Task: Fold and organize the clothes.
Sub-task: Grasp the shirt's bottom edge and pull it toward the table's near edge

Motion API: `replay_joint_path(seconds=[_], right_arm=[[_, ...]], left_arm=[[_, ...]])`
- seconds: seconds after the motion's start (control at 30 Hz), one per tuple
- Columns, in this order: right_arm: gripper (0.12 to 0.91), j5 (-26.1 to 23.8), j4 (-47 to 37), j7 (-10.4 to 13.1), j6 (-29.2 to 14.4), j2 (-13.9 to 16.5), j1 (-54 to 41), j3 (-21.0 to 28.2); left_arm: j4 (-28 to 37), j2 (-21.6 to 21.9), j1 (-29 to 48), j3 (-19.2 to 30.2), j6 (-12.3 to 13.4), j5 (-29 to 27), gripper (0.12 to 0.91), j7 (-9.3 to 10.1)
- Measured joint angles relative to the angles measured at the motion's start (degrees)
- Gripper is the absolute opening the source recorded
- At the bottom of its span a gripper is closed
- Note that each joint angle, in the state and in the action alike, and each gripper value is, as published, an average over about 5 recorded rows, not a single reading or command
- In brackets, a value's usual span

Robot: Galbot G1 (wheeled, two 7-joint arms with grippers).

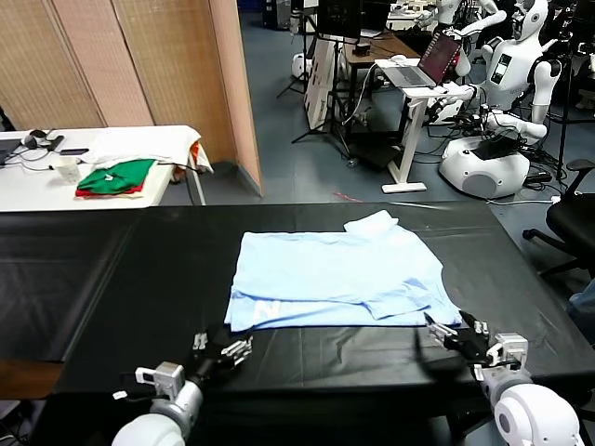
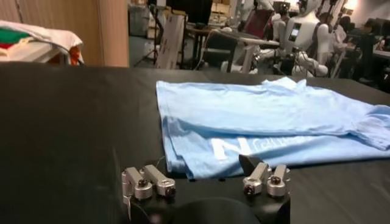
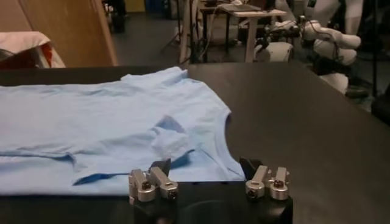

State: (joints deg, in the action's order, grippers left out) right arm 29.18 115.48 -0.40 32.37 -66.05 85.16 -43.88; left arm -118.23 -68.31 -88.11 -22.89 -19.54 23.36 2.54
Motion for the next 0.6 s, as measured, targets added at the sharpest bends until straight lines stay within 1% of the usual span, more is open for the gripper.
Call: replay_joint_path(seconds=[0.1,0.27,0.3,0.37,0.4,0.53,0.6], right_arm=[[0.735,0.1,-0.9,-0.1,-0.3,-0.3,0.0,0.0],[0.571,0.0,-1.7,-0.1,-0.5,-0.5,-0.2,0.1],[0.542,0.0,-1.8,-0.1,-0.5,-0.5,-0.3,0.1],[0.483,-0.1,-2.0,-0.2,-0.5,-0.5,-0.4,0.2],[0.461,-0.1,-2.1,-0.2,-0.6,-0.5,-0.5,0.3],[0.374,-0.4,-2.9,-0.2,-0.6,-0.6,-1.0,0.8],[0.304,-0.5,-3.3,-0.2,-0.7,-0.7,-1.3,1.1]], left_arm=[[0.1,0.0,-0.1,0.0,0.0,0.0,0.907,-0.03],[0.3,0.0,0.0,0.0,0.0,0.0,0.902,-0.11],[0.3,0.0,0.1,0.1,0.0,0.0,0.89,-0.15],[0.4,0.0,0.3,0.1,0.0,0.1,0.841,-0.22],[0.5,0.0,0.4,0.1,0.0,0.2,0.802,-0.25],[1.1,-0.1,0.7,0.3,-0.1,0.5,0.587,-0.31],[1.5,-0.1,0.9,0.4,-0.1,0.7,0.474,-0.33]])
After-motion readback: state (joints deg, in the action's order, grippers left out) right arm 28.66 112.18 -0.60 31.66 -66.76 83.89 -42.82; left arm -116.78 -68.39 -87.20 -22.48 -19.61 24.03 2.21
